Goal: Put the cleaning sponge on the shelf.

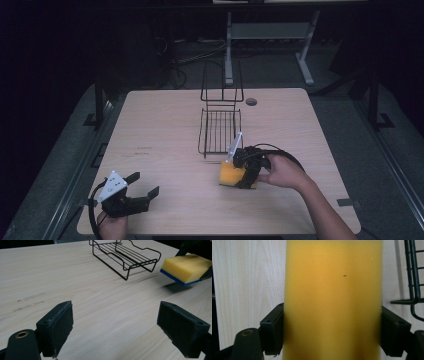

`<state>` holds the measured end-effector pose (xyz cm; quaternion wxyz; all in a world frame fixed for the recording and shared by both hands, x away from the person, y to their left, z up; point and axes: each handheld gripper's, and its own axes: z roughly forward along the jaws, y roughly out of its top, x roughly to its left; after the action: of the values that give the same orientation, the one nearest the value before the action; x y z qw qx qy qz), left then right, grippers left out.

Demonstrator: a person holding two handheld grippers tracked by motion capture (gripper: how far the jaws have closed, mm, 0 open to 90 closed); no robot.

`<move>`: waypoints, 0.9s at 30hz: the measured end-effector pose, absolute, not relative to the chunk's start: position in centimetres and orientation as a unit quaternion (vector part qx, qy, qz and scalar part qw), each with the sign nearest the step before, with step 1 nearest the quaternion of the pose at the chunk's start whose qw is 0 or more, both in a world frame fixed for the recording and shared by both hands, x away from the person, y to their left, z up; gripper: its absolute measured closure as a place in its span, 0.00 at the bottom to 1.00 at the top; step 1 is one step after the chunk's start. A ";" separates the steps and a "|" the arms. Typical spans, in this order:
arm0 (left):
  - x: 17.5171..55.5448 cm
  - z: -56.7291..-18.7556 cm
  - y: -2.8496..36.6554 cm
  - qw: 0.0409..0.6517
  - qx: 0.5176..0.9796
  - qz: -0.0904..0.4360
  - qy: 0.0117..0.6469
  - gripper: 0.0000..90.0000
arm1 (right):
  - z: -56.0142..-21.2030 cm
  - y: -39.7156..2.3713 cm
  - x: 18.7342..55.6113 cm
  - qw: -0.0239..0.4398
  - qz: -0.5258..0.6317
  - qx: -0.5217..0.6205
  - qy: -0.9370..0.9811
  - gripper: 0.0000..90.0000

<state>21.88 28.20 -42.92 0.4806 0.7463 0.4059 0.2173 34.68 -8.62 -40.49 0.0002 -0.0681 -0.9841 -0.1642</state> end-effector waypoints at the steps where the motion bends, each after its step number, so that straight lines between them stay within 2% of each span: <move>1: 21.9 -42.9 28.2 0.480 0.746 0.218 0.406 0.14 | -40.4 -8.5 34.9 0.004 -0.168 -0.066 -0.984 0.24; 27: 21.9 -42.9 28.3 0.482 0.745 0.217 0.407 0.14 | -38.7 -5.9 37.6 -0.001 -0.160 -0.052 -0.986 0.24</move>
<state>21.91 28.27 -42.89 0.4821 0.7447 0.4072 0.2173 37.64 -5.88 -38.68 -0.0008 -0.0520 -0.9858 -0.1598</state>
